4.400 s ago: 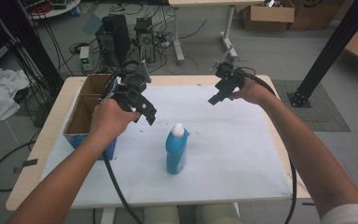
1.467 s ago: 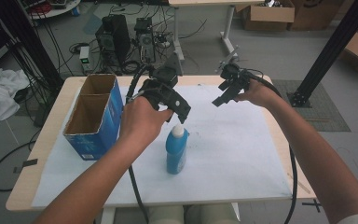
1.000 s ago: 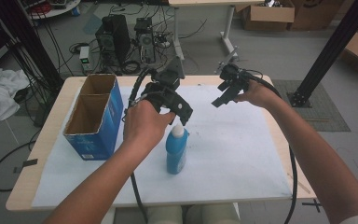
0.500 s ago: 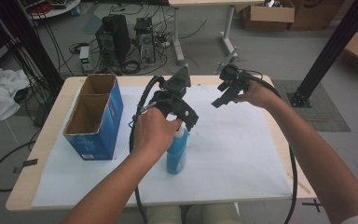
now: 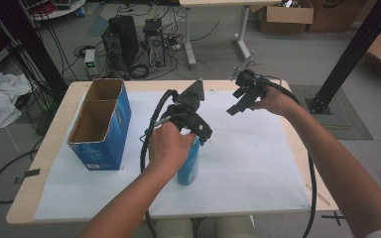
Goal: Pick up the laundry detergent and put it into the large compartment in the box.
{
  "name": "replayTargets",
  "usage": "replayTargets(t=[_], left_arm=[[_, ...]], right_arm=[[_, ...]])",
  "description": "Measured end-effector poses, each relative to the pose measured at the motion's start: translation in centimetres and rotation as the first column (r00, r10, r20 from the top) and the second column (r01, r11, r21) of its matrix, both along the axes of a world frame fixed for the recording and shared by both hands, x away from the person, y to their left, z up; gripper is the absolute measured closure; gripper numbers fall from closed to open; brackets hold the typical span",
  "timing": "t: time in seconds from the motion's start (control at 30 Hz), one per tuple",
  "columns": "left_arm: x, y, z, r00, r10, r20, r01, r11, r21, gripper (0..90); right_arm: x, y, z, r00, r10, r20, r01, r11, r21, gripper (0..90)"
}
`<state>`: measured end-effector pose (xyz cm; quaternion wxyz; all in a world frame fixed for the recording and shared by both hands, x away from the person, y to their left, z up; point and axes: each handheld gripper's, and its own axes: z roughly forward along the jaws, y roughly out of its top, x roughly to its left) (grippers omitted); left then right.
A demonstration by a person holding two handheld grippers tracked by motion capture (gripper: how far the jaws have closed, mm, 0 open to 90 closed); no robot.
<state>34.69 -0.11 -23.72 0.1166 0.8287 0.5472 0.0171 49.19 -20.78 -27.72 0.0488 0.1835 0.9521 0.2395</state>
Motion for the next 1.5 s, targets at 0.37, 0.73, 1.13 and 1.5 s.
replayTargets(t=[0.37,0.73,1.13,1.5], left_arm=[[0.0,-0.2,-1.5,0.9998,-0.002,-0.02,0.002,1.0,0.007,19.0],[0.0,0.1,-3.0,0.9991,0.009,-0.041,-0.008,0.9999,0.011,19.0],[0.3,-0.3,-3.7,0.9987,0.031,-0.041,-0.029,0.9989,0.037,19.2],[0.4,-0.7,-4.4,0.9979,0.045,-0.047,-0.043,0.9974,0.057,19.2]], right_arm=[[0.1,0.1,-0.1,1.0,0.006,-0.003,-0.006,1.0,0.001,17.6],[0.1,0.4,-0.3,0.9999,0.011,-0.005,-0.011,1.0,0.002,17.6],[0.1,0.6,-0.4,0.9999,0.016,-0.005,-0.016,1.0,0.004,17.6],[0.1,0.7,-0.6,0.9997,0.022,-0.007,-0.022,1.0,0.01,17.6]])
